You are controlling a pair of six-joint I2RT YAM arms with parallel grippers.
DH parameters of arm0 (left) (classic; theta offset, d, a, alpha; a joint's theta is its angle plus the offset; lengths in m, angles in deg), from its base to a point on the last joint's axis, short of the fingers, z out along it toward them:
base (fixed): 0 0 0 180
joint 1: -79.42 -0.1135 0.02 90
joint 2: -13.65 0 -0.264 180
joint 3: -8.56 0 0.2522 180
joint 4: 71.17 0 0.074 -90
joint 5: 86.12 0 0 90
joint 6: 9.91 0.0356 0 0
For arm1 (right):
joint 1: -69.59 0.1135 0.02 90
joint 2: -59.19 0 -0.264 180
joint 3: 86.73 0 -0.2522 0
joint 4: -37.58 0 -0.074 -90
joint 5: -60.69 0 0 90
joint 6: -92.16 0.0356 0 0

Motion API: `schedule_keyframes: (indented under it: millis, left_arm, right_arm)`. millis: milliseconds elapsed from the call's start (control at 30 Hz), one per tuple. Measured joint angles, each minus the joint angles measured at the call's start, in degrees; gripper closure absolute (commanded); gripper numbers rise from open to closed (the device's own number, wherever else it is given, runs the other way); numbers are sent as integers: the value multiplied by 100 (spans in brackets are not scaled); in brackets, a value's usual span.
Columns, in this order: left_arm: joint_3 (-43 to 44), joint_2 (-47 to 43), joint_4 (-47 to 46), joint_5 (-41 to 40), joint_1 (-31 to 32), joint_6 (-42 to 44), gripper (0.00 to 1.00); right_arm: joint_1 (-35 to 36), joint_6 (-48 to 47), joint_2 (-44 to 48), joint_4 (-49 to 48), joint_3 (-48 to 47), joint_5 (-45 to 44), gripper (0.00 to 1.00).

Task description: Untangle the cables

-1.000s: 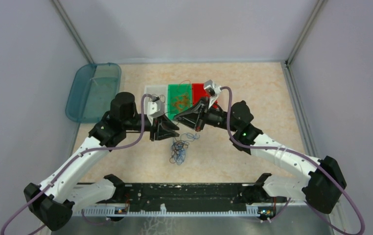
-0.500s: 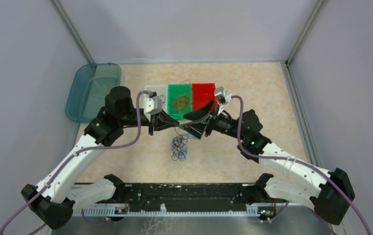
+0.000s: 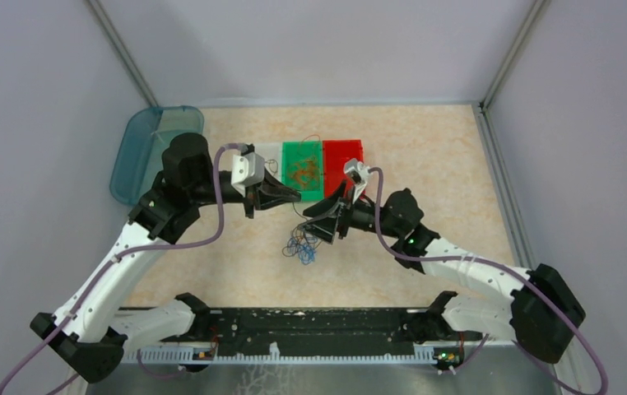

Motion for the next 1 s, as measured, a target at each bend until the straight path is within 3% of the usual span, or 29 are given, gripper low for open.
schedule_keyframes:
  millis: [200,467,1000]
  left_arm:
    - [247,15,98,42,11,2,100]
    - [629,149,173,35,13,85,100]
    - [1692,592,157,-50,24,321,100]
  right_arm:
    - [4,398,-704,-717,-59,208,57]
    - [153,831,-1255,-1554,-66,332,65]
    - [308,1290,-2236,-2581,175,223,69]
